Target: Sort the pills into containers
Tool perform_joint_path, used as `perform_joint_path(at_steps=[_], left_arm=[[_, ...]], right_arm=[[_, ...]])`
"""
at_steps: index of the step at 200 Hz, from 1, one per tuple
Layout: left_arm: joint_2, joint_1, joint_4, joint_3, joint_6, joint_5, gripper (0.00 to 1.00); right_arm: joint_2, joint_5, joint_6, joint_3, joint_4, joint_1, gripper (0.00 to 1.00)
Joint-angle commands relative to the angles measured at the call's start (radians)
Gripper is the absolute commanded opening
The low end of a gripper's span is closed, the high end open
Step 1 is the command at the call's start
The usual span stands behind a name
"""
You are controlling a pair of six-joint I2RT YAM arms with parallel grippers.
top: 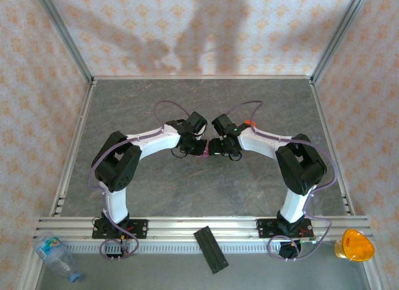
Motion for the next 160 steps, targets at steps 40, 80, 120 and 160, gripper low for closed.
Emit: perform_joint_path(at_steps=[40, 80, 120, 160], left_arm=[[-0.008, -0.008, -0.026, -0.019, -0.001, -0.022, 0.07], [-0.017, -0.008, -0.059, -0.014, 0.008, -0.036, 0.07], [-0.016, -0.008, -0.086, -0.006, 0.017, -0.042, 0.07], [0.018, -0.009, -0.094, -0.018, 0.02, -0.07, 0.07]], right_arm=[[0.039, 0.066, 0.008, 0.007, -0.022, 0.004, 0.71], [0.043, 0.068, 0.007, 0.009, -0.02, 0.004, 0.71], [0.048, 0.071, 0.009, 0.011, -0.022, 0.004, 0.71], [0.05, 0.07, 0.011, 0.011, -0.02, 0.004, 0.71]])
